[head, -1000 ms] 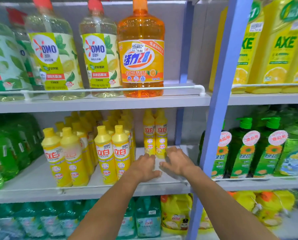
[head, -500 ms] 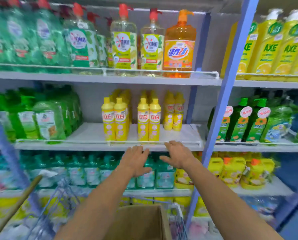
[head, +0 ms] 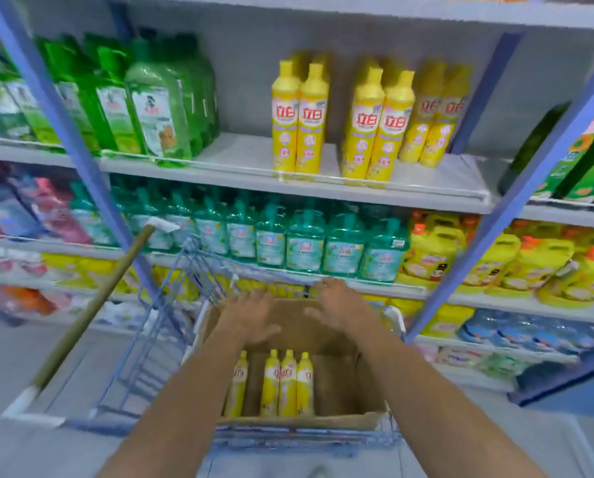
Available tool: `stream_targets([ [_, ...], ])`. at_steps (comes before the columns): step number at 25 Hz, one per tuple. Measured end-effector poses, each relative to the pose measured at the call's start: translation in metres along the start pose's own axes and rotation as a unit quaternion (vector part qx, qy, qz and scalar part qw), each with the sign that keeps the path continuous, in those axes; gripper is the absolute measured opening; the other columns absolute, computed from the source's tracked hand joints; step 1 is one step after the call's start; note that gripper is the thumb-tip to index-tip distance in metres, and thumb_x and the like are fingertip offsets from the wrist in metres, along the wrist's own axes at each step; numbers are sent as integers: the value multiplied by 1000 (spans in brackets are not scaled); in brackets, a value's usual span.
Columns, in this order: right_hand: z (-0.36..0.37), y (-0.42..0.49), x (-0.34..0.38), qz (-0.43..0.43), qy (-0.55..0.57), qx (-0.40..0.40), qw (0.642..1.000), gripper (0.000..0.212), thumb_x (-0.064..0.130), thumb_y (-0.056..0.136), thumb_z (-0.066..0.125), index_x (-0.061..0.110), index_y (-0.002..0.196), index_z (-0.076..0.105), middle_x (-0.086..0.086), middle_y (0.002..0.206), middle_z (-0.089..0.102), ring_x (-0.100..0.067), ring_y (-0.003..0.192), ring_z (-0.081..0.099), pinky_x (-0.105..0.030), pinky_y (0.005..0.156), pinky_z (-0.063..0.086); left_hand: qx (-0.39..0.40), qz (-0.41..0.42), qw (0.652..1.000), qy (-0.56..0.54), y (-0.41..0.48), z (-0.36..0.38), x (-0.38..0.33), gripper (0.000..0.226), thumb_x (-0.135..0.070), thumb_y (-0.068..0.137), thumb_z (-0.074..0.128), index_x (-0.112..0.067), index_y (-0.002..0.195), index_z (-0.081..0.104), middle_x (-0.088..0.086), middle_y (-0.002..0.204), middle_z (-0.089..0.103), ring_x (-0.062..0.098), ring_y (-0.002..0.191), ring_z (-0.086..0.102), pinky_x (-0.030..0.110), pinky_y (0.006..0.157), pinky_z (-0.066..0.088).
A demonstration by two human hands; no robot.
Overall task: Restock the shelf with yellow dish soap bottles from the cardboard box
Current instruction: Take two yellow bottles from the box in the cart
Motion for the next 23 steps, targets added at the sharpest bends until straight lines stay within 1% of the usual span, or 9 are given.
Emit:
stream_targets([
  [4, 108, 8, -21, 34, 31, 102, 994, 68, 55, 93, 55, 14, 145, 42, -14, 144, 46, -37, 136, 42, -49, 107, 44, 107, -22, 992, -59, 8, 101, 7, 74, -61, 88, 58, -17, 144, 37, 13, 143, 44, 35, 135, 41, 48, 109, 39],
  [7, 184, 20, -36, 57, 52, 185, 980, 66, 59, 90, 54, 17, 141, 47, -10, 139, 48, -36, 135, 42, -49, 105, 45, 185, -47, 978, -79, 24, 169, 15, 72, -60, 90, 57, -14, 143, 41, 14, 144, 45, 35, 134, 42, 47, 108, 41],
  [9, 220, 31, -44, 73, 61, 222, 970, 63, 56, 92, 55, 18, 141, 46, -12, 138, 48, -36, 131, 44, -48, 103, 47, 219, -64, 970, -85, 41, 206, 23, 71, -59, 91, 56, -11, 142, 43, 17, 145, 44, 36, 136, 39, 49, 108, 41],
  [12, 268, 57, -58, 81, 71, 238, 965, 64, 51, 93, 57, 15, 144, 43, -15, 141, 47, -38, 131, 44, -49, 102, 47, 231, -81, 964, -109, 78, 260, 36, 77, -59, 92, 56, -12, 148, 35, 18, 149, 41, 37, 139, 37, 49, 109, 41],
  [16, 345, 84, -77, 107, 80, 265, 955, 57, 51, 95, 56, 16, 139, 49, -15, 143, 47, -38, 129, 51, -46, 99, 47, 252, -82, 953, -148, 123, 340, 44, 76, -55, 92, 57, -17, 150, 28, 17, 140, 50, 39, 131, 44, 47, 102, 45],
  [18, 383, 99, -84, 125, 91, 276, 949, 58, 53, 95, 55, 15, 139, 51, -15, 144, 49, -37, 128, 53, -44, 98, 47, 262, -95, 947, -162, 144, 383, 52, 75, -54, 92, 59, -13, 148, 30, 20, 140, 49, 40, 128, 48, 47, 100, 46],
  [20, 420, 114, -93, 143, 104, 282, 943, 60, 55, 95, 55, 13, 138, 52, -16, 142, 51, -36, 129, 52, -44, 99, 46, 266, -101, 941, -183, 162, 423, 57, 76, -55, 92, 60, -9, 147, 32, 20, 143, 49, 40, 129, 50, 46, 100, 47],
  [23, 452, 128, -99, 177, 130, 264, 939, 61, 50, 94, 59, 7, 137, 51, -19, 143, 50, -37, 130, 52, -43, 100, 46, 238, -121, 935, -231, 176, 455, 57, 74, -50, 92, 62, -3, 144, 39, 21, 142, 52, 40, 130, 50, 45, 100, 46],
])
Point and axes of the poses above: each hand's wrist, its own y-axis towards the middle knuckle, its own z-axis out of the palm, x = y × z, the point moved 9 cm from there along y, towards the middle knuckle
